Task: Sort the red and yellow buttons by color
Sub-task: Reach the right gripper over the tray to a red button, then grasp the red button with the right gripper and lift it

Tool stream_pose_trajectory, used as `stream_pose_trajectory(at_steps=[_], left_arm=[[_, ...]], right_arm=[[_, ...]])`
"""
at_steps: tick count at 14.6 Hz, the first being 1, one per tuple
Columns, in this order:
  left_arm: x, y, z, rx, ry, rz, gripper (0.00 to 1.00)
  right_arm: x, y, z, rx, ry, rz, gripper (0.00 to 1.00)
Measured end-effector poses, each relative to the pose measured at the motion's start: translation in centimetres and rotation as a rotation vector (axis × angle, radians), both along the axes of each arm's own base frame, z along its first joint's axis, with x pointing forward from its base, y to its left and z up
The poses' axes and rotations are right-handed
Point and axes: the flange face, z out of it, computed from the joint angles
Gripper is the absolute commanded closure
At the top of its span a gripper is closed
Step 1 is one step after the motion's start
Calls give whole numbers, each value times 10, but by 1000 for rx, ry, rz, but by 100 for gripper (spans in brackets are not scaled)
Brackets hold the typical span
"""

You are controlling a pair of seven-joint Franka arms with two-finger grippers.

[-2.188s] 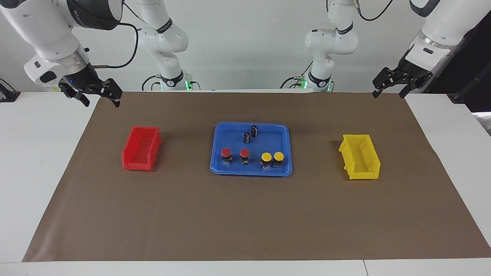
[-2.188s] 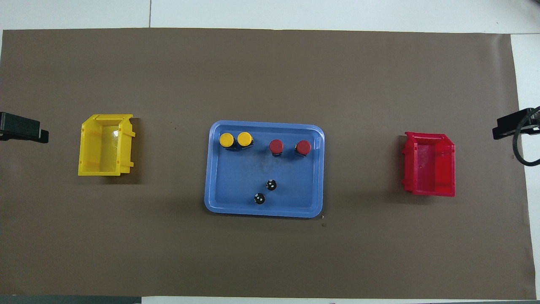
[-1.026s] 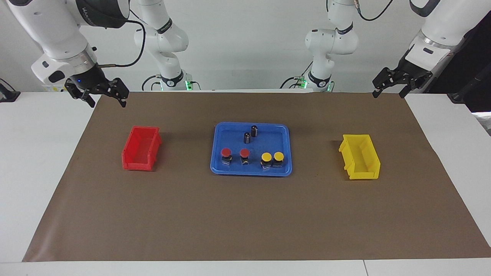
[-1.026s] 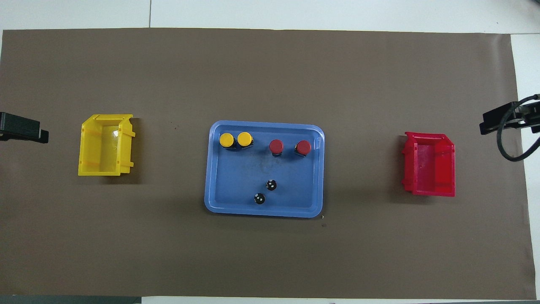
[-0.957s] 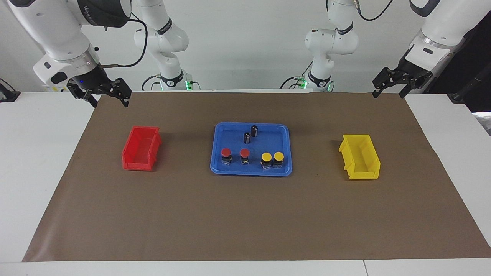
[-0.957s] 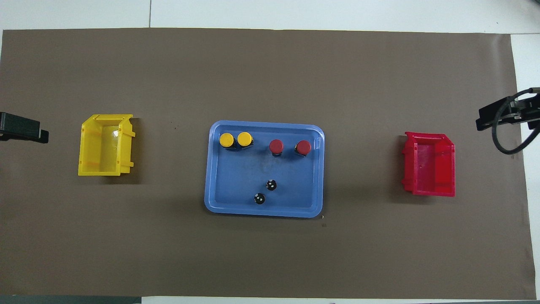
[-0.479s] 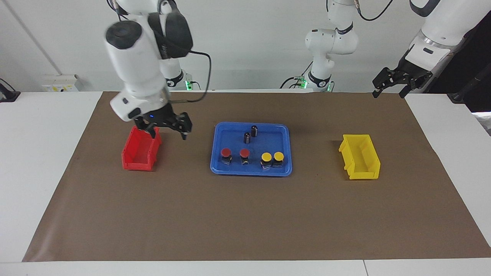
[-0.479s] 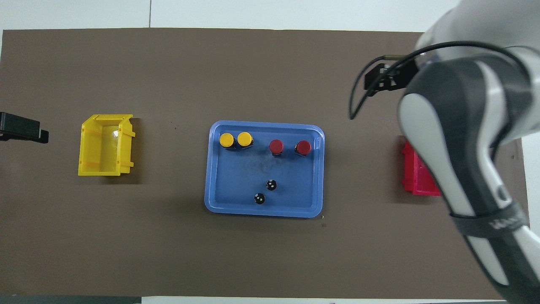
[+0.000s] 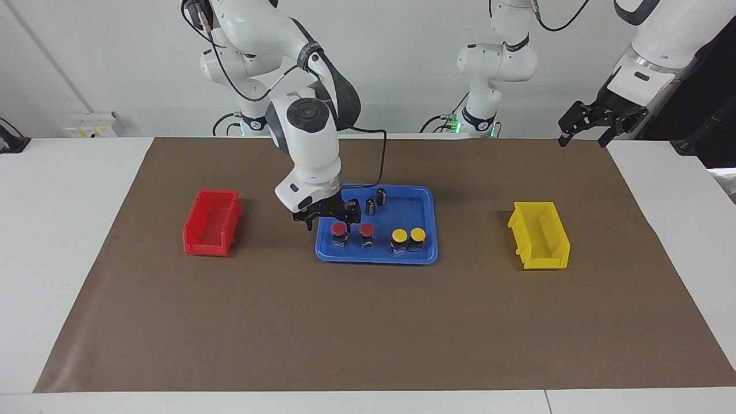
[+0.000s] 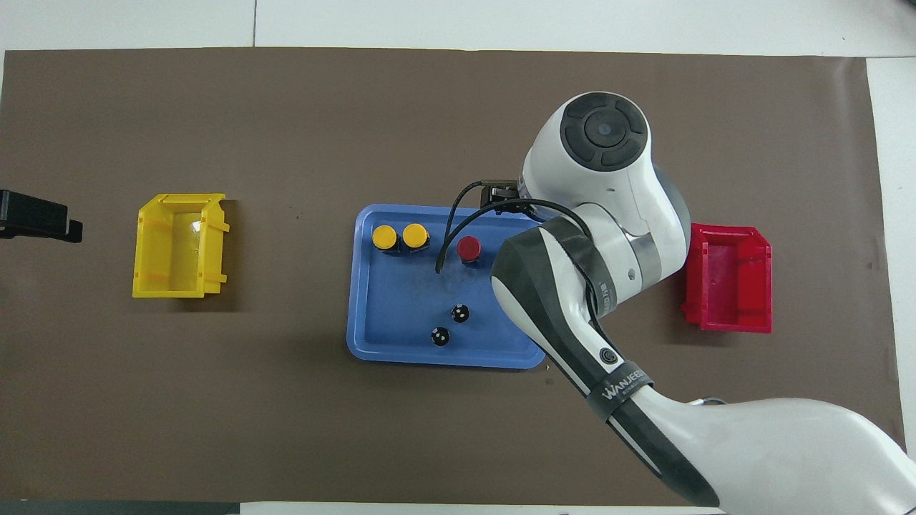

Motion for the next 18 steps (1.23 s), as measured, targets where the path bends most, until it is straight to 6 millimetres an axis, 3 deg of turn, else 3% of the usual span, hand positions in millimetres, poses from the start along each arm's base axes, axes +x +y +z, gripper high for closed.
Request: stream_pose_trajectory(at_steps=[6, 13, 18], left_arm=[[0, 0, 0, 0, 0, 0, 0], [-2, -3, -1, 1, 12, -5, 0], [-11, 3, 2, 14, 46, -2, 0]], right_arm=[[-19, 4, -45, -4, 12, 19, 3], [-37, 14, -66, -12, 28, 46, 14], [-42, 12, -73, -15, 33, 46, 29]])
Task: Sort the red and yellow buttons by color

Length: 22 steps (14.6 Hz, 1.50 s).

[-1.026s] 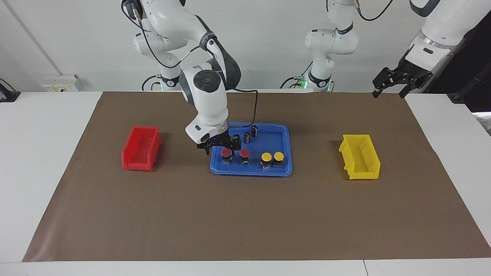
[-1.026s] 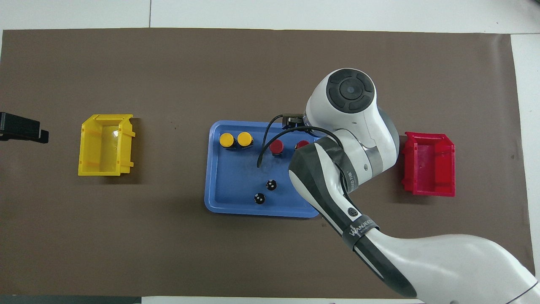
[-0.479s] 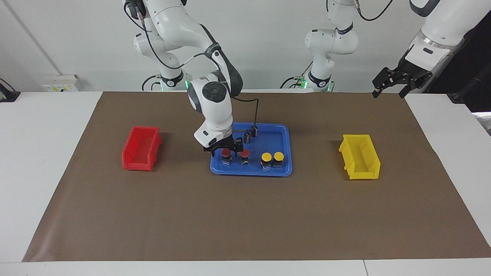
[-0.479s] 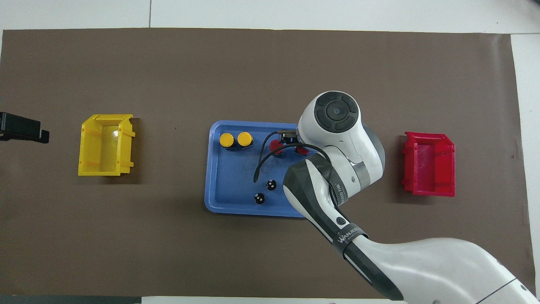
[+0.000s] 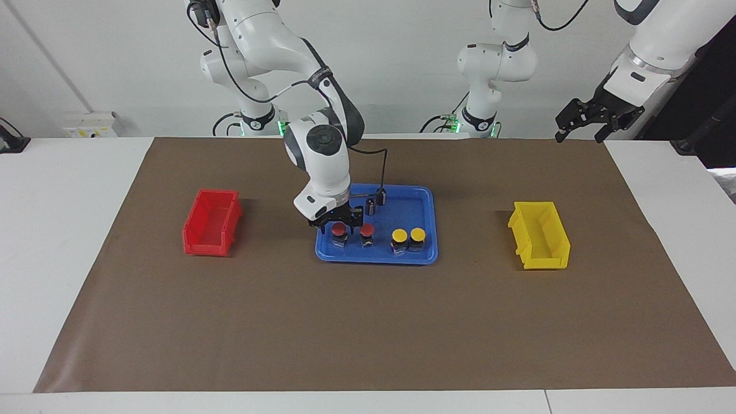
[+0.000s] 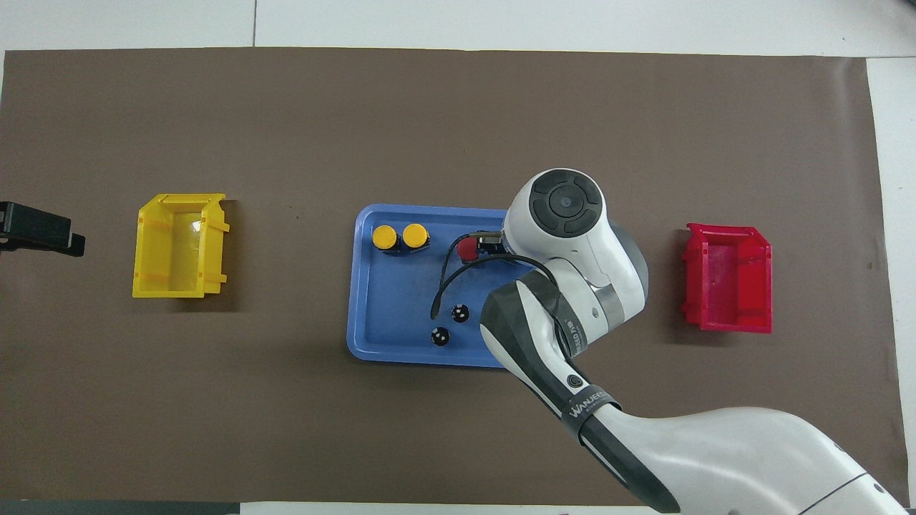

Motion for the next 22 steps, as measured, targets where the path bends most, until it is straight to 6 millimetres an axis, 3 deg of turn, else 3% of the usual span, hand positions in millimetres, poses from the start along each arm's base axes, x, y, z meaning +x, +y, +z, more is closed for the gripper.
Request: stream_pose_trajectory(at_steps=[3, 4, 5, 6, 7, 9, 11, 13, 15, 18, 20, 22], left_arm=[[-5, 2, 3, 39, 3, -5, 0], [-5, 1, 3, 40, 4, -6, 1], [-5, 1, 3, 41, 5, -7, 2], [-5, 1, 3, 42, 5, -7, 5], [-5, 0, 3, 42, 6, -8, 9], [-5, -1, 3, 43, 5, -1, 9], [-4, -7, 1, 45, -6, 17, 9], [-2, -34, -11, 49, -27, 29, 10], [1, -86, -34, 45, -74, 66, 12], [-6, -189, -86, 30, -121, 138, 12], [-2, -243, -134, 28, -127, 172, 13], [11, -280, -192, 30, -128, 190, 16]], right_arm=[[0, 0, -1, 2, -3, 0, 36], [0, 0, -1, 3, -4, 0, 47], [0, 0, -1, 4, -8, 0, 67], [0, 0, -1, 6, -10, 0, 80], [0, 0, -1, 6, -11, 0, 85], [1, 0, 0, 8, -14, -7, 93], [4, 0, 8, 12, -22, -17, 94], [18, -13, 41, 5, -23, -44, 94], [31, -58, 98, -9, -19, -57, 94], [20, -180, 174, -32, 5, -19, 94], [-6, -257, 192, -19, 11, 11, 94], [-30, -312, 177, 0, 12, 23, 95]])
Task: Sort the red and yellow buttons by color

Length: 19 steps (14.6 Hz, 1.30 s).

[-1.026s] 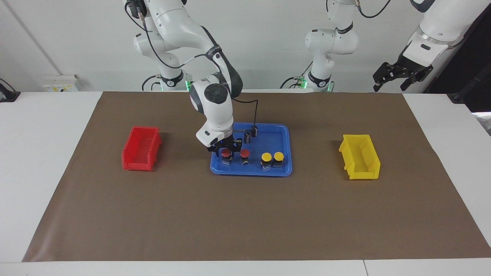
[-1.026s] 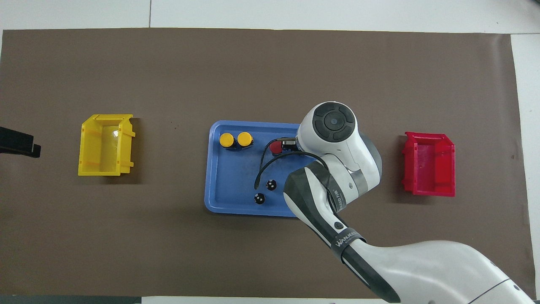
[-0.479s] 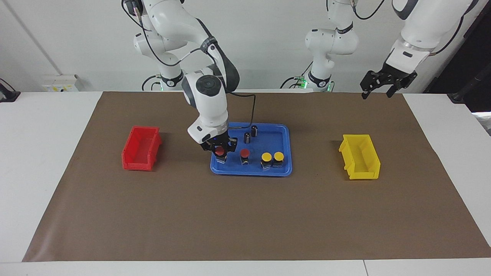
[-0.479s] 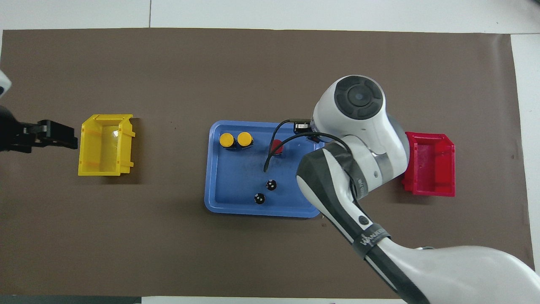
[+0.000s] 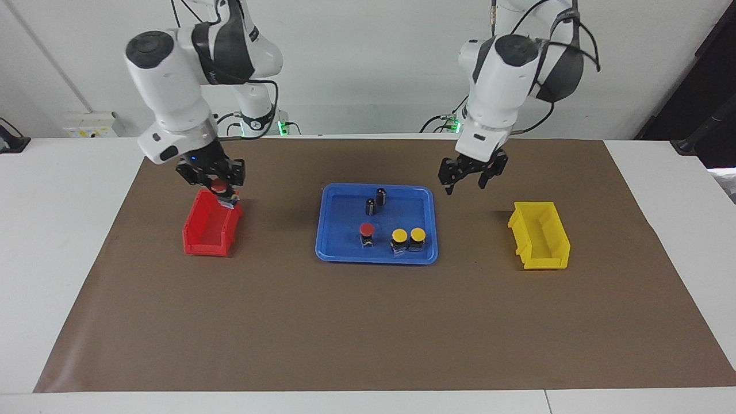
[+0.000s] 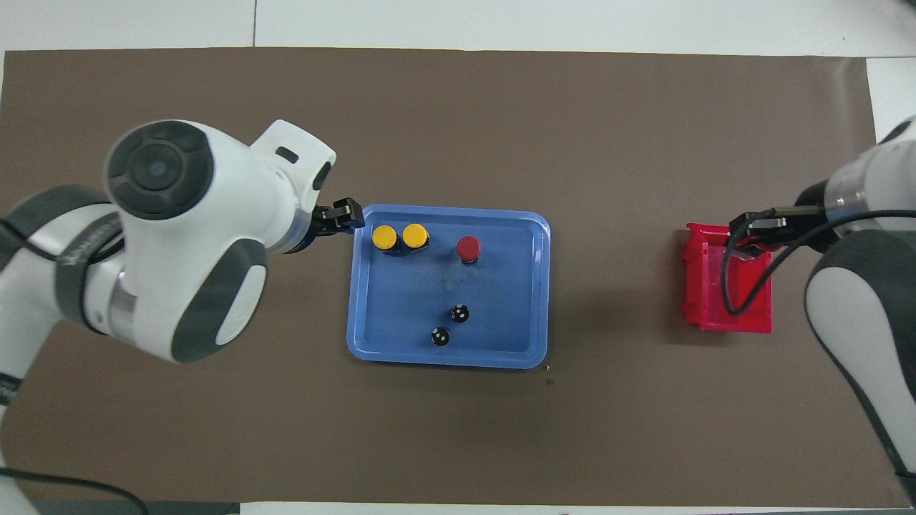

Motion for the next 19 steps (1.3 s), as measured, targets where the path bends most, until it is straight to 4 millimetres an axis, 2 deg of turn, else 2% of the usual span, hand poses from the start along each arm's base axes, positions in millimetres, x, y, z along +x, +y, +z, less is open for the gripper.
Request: stream_pose_trajectory(at_steps=[1, 2, 4, 9, 13, 19], left_arm=[[7, -10, -28, 3, 3, 4, 18], [13, -15, -50, 5, 10, 9, 18], [20, -18, -74, 12, 28, 17, 18], [17, -25, -79, 11, 37, 10, 18], [7, -37, -83, 12, 48, -12, 20], [3, -35, -93, 21, 66, -11, 24]], right_arm=[[-8, -14, -15, 2, -7, 1, 95], [-13, -19, -29, 2, -5, -3, 95], [-16, -17, -55, 3, 13, -1, 95], [-20, -13, -101, 2, 2, 4, 95], [-24, -14, -119, 2, 10, 2, 95], [-35, -31, -148, 2, 6, 8, 95]])
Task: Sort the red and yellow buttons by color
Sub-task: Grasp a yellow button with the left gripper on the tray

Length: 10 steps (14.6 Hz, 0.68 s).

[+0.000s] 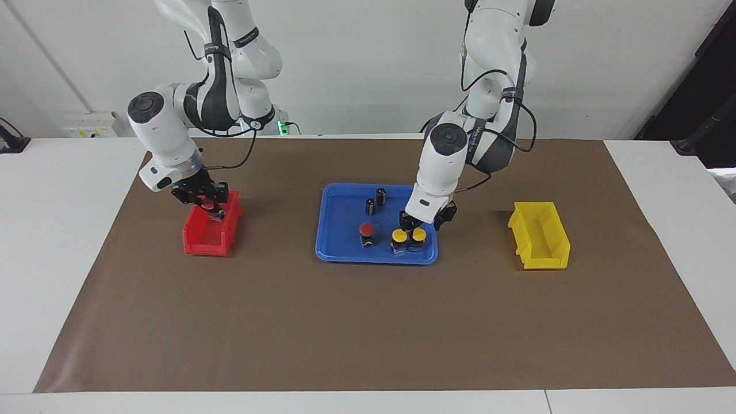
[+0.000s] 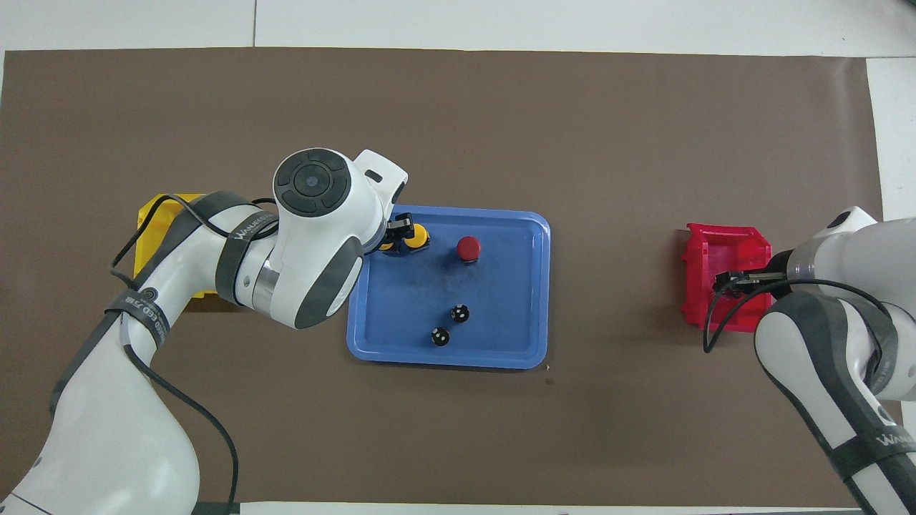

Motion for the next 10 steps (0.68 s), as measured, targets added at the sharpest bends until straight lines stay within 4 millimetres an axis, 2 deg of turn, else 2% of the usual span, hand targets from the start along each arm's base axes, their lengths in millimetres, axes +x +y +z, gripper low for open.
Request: stream_pose_trajectory(at_steps=[1, 4, 6, 7, 8, 9, 10], left_arm=[[0, 0, -1, 1, 2, 0, 26], [0, 0, -2, -6, 7, 7, 45], [0, 0, -2, -13, 8, 11, 49], [0, -1, -2, -17, 9, 14, 50], [0, -2, -1, -24, 7, 15, 58], [-1, -5, -1, -30, 2, 13, 73], [-2, -8, 0, -36, 0, 12, 86]], right_arm=[[-2, -3, -4, 0, 2, 4, 94], [-8, -2, -14, 2, 21, 7, 93], [-10, -1, -19, 4, 32, 9, 89], [-11, 0, -20, 4, 35, 10, 81], [-11, 1, -21, 4, 36, 13, 63], [-11, 3, -21, 4, 37, 17, 46], [-11, 5, -21, 4, 37, 20, 39]])
